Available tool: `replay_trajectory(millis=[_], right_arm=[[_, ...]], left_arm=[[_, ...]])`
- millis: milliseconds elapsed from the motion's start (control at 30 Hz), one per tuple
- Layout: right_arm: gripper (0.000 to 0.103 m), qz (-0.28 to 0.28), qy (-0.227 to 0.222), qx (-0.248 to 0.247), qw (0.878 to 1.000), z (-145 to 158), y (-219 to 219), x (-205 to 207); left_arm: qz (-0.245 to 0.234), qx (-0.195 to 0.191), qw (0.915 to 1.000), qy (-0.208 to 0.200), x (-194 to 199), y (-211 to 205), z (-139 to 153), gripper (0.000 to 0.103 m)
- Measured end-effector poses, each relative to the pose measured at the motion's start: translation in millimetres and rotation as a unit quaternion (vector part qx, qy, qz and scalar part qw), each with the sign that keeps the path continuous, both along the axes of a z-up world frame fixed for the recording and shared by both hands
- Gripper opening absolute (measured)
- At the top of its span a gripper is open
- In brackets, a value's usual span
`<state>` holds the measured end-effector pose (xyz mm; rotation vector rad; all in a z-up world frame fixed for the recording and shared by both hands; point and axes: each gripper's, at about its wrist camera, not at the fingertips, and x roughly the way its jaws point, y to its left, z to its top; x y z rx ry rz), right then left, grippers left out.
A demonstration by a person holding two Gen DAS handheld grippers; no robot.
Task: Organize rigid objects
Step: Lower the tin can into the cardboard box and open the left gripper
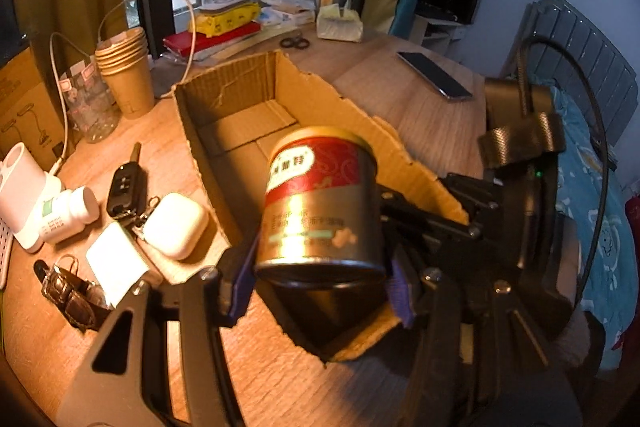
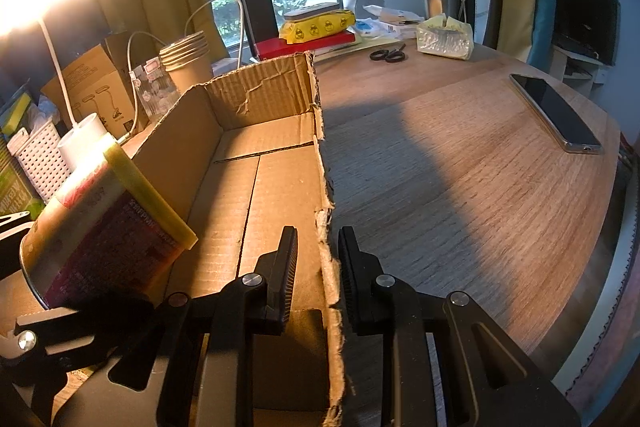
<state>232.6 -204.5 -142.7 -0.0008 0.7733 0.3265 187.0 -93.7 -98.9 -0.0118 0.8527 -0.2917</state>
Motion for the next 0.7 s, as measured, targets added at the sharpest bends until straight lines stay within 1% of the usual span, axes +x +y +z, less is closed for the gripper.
replay_trajectory(millis=[167, 233, 367, 433, 500, 700], right_arm=[[0.023, 0.001, 0.000, 0.001, 1.000, -1, 0, 0], [0.023, 0.002, 0.000, 0.002, 1.000, -1, 0, 0], [0.023, 0.002, 0.000, 0.002, 1.000, 0, 0, 0], [0.023, 0.001, -0.001, 0.002, 1.000, -1, -1, -1], [0.023, 0.002, -0.001, 0.002, 1.000, 0, 0, -1], [0.023, 0.001, -0.001, 0.002, 1.000, 0, 0, -1]], left_arm=[[0.000, 0.010, 0.9999, -0.003, 0, -1, 2, 0.058], [0.001, 0.014, 0.9999, -0.005, -1, 0, 2, 0.060], [-0.003, 0.013, 0.9999, -0.009, -6, 1, 5, 0.063], [-0.002, 0.011, 0.9998, -0.016, -10, 3, 9, 0.068], [-0.001, 0.009, 0.9997, -0.022, -13, 6, 12, 0.070], [0.008, 0.008, 0.9994, -0.031, -22, 16, 16, 0.072]])
